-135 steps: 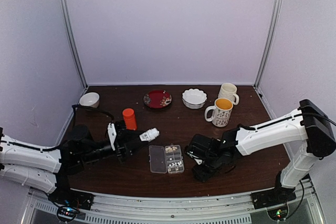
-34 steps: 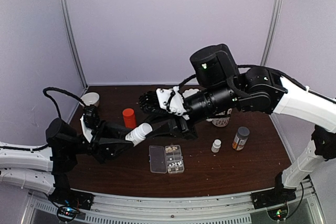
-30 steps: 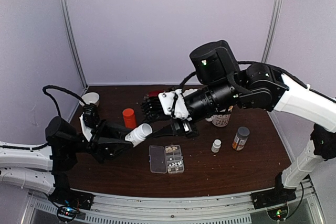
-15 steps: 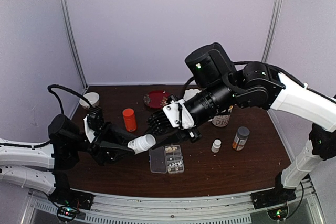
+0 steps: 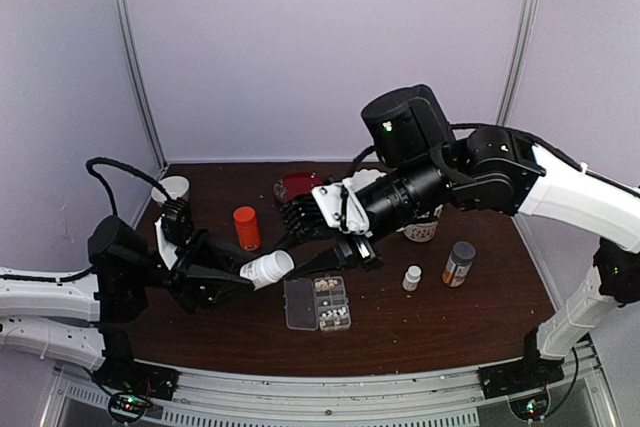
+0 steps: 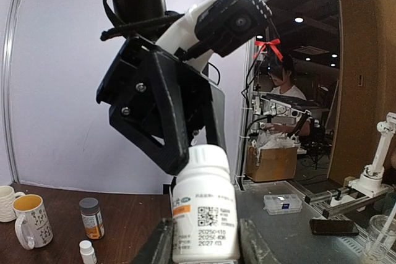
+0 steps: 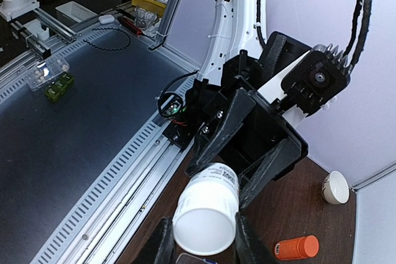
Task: Sort the pills into containers
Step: Close the lid of the pill bottle on the pill bottle.
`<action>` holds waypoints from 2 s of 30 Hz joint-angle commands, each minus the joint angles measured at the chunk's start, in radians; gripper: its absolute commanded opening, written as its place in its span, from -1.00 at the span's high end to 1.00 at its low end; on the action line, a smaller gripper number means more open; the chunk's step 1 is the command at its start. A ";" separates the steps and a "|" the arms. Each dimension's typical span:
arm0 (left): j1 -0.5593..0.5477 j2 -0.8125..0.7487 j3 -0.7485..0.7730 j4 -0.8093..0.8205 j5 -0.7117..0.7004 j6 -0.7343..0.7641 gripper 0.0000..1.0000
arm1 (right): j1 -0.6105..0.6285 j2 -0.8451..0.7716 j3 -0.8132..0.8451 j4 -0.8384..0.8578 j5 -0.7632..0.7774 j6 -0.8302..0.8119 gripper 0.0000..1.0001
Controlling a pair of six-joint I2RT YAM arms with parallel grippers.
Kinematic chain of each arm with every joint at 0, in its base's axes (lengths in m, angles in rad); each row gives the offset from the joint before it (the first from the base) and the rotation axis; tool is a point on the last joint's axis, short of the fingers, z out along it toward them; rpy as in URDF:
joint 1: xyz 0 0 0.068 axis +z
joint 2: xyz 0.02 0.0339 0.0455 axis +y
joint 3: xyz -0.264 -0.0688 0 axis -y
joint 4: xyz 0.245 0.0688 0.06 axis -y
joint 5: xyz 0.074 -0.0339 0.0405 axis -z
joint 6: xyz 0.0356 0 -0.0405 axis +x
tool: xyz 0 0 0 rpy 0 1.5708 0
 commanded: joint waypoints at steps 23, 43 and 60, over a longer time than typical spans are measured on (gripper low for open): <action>-0.004 0.053 0.092 0.099 -0.040 -0.046 1.00 | 0.043 0.054 -0.040 0.031 0.279 -0.291 0.94; -0.003 -0.148 0.152 -0.459 -0.435 0.797 1.00 | 0.042 0.110 -0.135 0.154 0.142 1.300 0.91; -0.004 -0.154 0.150 -0.463 -0.459 0.874 1.00 | 0.026 -0.064 -0.268 0.258 0.238 1.499 -0.07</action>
